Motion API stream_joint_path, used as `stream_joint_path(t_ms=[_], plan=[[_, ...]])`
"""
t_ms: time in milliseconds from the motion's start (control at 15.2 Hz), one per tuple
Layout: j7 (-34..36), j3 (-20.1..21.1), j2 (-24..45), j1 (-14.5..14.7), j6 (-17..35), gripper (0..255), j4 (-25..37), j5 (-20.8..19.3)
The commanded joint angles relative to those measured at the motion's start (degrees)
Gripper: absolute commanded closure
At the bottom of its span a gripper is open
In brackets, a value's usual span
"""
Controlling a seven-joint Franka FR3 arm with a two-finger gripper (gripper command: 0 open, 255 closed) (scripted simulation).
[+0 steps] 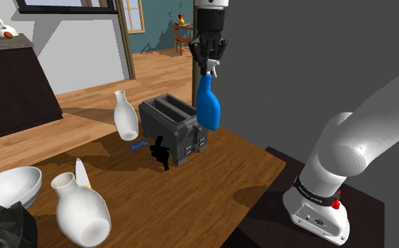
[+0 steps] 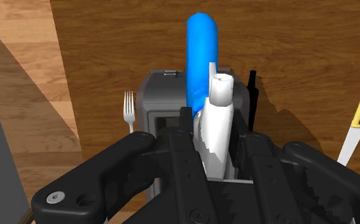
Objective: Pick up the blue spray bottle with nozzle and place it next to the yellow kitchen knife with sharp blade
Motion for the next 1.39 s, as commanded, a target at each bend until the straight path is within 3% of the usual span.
stream_joint_path(t_ms=[0,726,1320], plan=[[1.4,1.2,3.2,0.2,2.4,255,0.8,-0.3],[10.4,6.9,25.6,2.6,9.4,255,15.8,-6.0],[16.4,7.6,47.9,8.9,7.8,255,38.4,-13.7]])
